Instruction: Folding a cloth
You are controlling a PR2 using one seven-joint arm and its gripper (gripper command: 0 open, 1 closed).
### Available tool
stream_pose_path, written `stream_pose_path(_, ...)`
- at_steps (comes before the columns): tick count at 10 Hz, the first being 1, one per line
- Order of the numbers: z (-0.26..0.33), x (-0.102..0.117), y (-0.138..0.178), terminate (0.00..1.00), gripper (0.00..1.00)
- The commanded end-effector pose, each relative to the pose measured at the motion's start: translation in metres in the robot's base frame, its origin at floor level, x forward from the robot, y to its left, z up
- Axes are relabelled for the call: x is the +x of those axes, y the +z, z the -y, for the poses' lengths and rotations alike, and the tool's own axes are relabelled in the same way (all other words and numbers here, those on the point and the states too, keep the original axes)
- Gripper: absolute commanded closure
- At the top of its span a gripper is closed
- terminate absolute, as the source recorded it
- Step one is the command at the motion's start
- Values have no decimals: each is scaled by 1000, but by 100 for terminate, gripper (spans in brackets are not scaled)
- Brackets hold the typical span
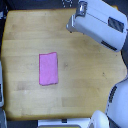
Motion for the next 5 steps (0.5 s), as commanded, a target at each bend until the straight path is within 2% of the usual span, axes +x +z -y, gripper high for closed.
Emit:
stream_pose_path(1,69,9,12,0,0)
stream_pose_path(4,104,8,13,0,0)
stream_pose_path(5,110,9,12,100,0)
